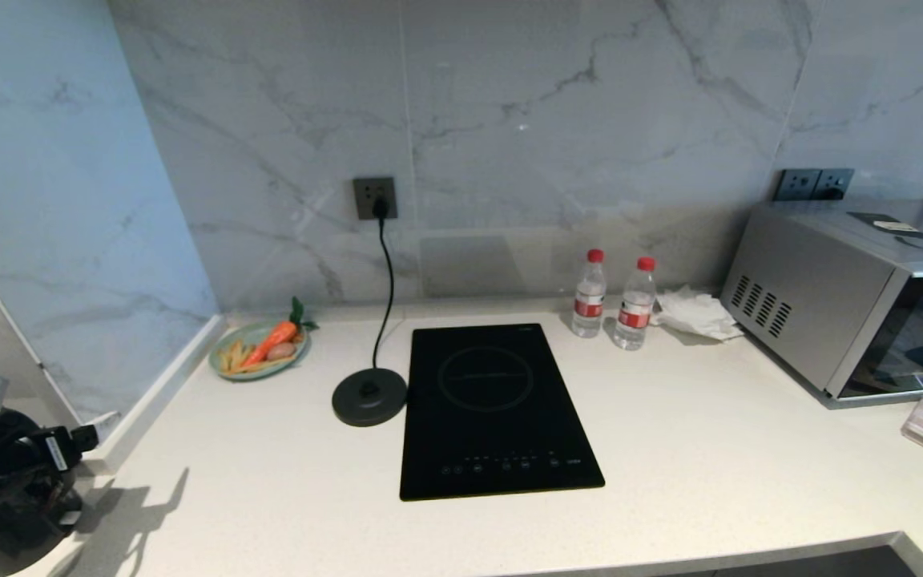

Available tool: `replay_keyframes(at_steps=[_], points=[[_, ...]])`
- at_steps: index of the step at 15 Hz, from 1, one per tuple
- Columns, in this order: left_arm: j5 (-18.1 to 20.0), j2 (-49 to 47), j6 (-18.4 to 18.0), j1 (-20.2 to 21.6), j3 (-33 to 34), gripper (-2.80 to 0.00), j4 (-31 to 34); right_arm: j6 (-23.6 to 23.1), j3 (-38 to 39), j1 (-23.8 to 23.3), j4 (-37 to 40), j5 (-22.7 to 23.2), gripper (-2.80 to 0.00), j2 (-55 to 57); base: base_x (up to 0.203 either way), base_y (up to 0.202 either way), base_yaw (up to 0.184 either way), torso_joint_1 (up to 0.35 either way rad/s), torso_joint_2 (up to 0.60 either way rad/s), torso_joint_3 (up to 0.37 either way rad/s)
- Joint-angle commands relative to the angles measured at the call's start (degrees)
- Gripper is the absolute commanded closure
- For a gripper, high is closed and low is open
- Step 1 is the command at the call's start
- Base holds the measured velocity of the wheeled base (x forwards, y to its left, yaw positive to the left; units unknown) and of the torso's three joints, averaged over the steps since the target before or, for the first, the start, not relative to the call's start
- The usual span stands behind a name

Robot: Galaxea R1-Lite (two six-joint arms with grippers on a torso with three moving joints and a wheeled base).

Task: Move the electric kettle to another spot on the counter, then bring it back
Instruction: Grab the kettle

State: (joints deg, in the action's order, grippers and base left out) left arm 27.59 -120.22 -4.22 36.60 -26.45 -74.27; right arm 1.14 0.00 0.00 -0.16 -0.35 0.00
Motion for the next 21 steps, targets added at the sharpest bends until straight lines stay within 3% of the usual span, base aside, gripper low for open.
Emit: replay_keyframes(at_steps=[1,14,15,21], points=[[-0.1,-0.9,0.0,-0.1,0.0,-2.80,-1.3,0.0,0.0,0.0,0.0,0.0,0.00,0.0,0.000,0.000,0.000,0.000,0.00,0.000],[-0.1,-2.0,0.0,0.0,0.7,-2.80,-4.0,0.0,0.0,0.0,0.0,0.0,0.00,0.0,0.000,0.000,0.000,0.000,0.00,0.000],[-0.2,-2.0,0.0,0.0,0.8,0.00,-4.0,0.0,0.0,0.0,0.0,0.0,0.00,0.0,0.000,0.000,0.000,0.000,0.00,0.000],[-0.1,-2.1,0.0,0.0,0.3,0.00,-4.0,0.0,0.0,0.0,0.0,0.0,0.00,0.0,0.000,0.000,0.000,0.000,0.00,0.000]])
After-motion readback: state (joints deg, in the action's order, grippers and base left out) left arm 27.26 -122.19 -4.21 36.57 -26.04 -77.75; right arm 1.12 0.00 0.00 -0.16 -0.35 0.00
